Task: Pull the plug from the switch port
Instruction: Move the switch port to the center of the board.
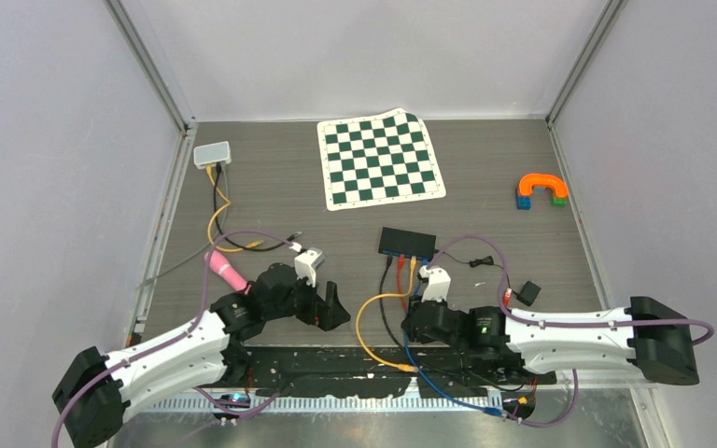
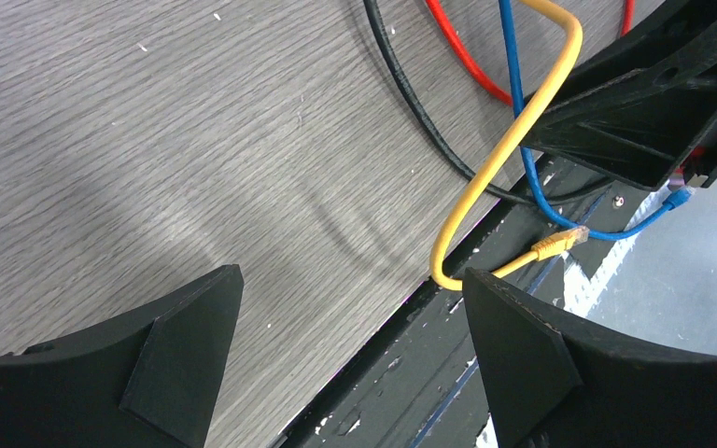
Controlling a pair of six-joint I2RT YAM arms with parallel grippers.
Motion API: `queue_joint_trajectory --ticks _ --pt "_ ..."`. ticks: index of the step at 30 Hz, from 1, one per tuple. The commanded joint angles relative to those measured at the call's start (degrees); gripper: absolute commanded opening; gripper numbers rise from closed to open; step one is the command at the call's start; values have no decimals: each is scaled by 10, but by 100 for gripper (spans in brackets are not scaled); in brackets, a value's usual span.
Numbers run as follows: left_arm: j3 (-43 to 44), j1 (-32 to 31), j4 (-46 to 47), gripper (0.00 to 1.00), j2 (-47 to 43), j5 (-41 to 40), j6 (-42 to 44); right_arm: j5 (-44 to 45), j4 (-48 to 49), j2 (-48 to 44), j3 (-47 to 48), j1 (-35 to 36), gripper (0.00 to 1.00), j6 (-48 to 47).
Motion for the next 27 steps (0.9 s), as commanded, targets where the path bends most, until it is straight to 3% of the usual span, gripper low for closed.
queue_joint_trajectory --ticks 1,7,13,17,22,27 --pt "39 -3 39 92 23 21 5 40 -72 -58 23 -15 46 -40" --pt "85 -2 44 91 81 43 9 80 -154 -139 64 -76 53 -79" --pt "135 -10 39 82 162 111 14 22 -157 -167 92 -219 54 -149" --pt "150 -39 37 79 189 139 6 -31 -142 -144 120 -317 54 -184" --pt "163 -70 35 72 216 171 -17 -101 -115 -88 149 -375 55 -196" --pt "188 -77 41 57 250 247 -42 -144 -93 -22 167 -424 55 -193"
